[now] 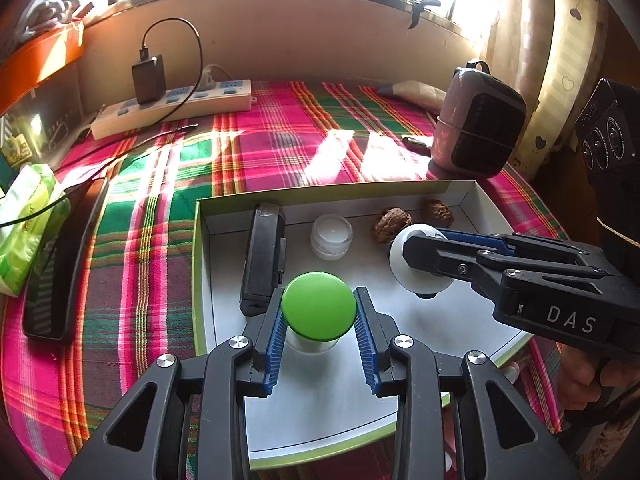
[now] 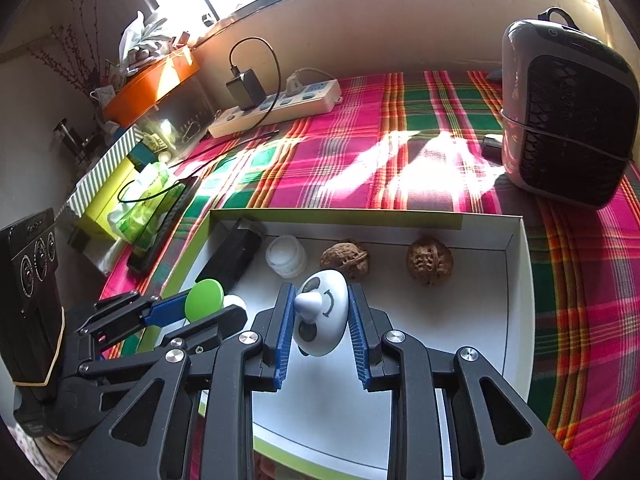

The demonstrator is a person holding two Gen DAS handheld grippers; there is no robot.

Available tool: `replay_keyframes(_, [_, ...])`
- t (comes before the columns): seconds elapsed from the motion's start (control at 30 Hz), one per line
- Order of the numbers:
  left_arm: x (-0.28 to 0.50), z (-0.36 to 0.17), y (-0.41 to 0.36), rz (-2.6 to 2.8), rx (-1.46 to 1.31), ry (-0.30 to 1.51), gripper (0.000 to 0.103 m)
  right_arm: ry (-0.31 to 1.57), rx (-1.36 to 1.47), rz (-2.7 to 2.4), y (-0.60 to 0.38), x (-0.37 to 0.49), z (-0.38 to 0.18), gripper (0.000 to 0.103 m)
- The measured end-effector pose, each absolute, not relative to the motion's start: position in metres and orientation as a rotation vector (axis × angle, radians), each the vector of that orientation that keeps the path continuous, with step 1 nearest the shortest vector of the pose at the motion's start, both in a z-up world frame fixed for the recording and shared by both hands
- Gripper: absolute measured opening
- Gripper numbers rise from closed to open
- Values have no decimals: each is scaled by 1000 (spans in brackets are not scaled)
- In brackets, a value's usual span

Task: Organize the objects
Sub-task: 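Carry the green-topped object and white toy over the white box with both tools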

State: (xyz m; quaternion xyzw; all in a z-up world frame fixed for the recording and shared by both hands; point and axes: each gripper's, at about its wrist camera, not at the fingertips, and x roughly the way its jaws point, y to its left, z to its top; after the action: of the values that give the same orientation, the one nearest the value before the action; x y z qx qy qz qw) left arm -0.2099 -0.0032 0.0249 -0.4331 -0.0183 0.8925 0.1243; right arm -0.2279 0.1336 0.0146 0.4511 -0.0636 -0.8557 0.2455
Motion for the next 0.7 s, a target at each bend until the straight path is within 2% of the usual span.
replay_keyframes(0.7, [-218,20,-5,2630,-1278,-13,31,-65,1252,-2330,112,-241,3,27])
